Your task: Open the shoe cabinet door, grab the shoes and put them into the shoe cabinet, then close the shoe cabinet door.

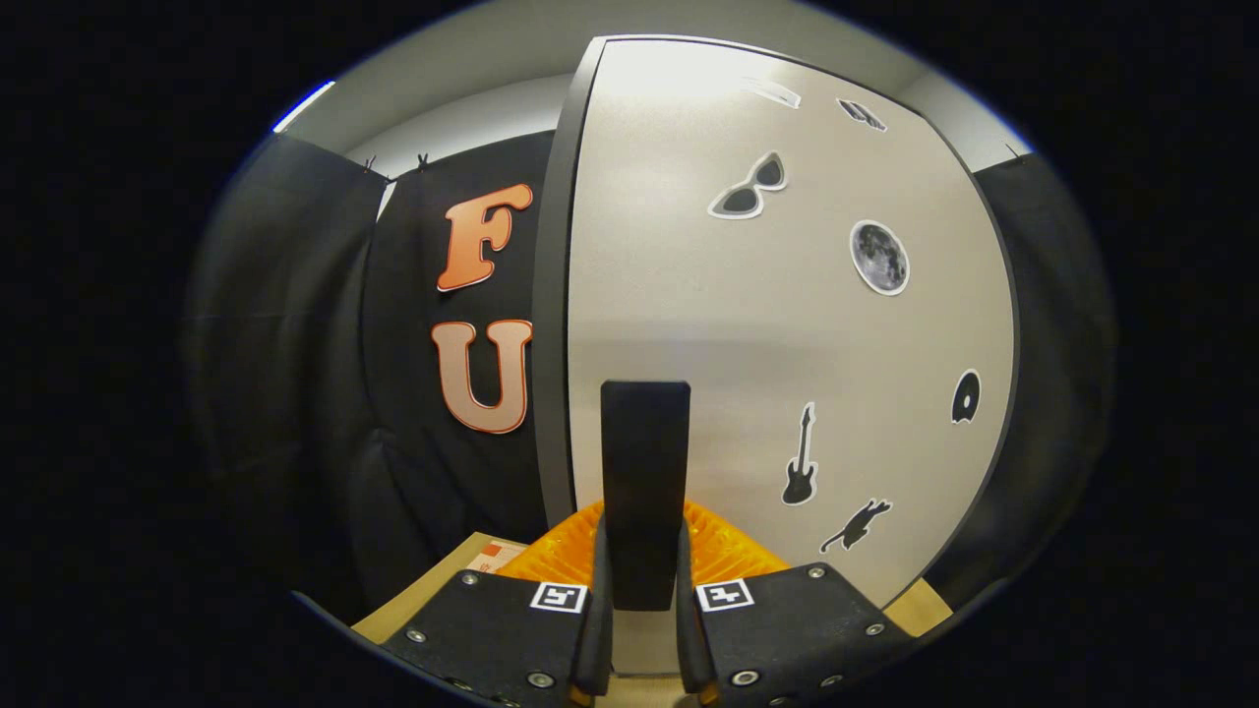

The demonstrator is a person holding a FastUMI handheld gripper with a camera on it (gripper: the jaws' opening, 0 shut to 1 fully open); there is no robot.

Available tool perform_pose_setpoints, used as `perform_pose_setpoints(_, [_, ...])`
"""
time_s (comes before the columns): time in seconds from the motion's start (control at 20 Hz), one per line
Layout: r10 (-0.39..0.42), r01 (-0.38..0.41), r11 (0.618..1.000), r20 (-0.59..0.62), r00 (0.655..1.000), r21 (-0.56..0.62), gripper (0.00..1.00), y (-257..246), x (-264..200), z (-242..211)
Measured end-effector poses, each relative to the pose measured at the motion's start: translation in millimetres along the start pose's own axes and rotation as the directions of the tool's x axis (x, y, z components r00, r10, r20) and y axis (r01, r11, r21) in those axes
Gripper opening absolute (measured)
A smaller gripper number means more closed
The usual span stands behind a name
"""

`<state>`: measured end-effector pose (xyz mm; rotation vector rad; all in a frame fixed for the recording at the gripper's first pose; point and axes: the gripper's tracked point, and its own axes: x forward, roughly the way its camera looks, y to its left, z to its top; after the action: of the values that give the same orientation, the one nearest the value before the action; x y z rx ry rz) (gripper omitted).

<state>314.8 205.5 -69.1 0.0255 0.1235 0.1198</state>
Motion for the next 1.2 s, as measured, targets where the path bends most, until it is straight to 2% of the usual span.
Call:
perform_pose_setpoints(0.55, [-0.021,0.02,0.999,0.006,1.0,0.045,0.24,-8.3,-36.0,2.0])
perform_pose_setpoints(0.9, [-0.002,0.001,0.999,0.008,1.0,0.045,0.24,-22.3,-66.2,-0.4])
perform_pose_setpoints(1.2, [0.085,-0.086,0.994,0.015,0.996,0.064,0.23,-35.5,-81.1,-0.8])
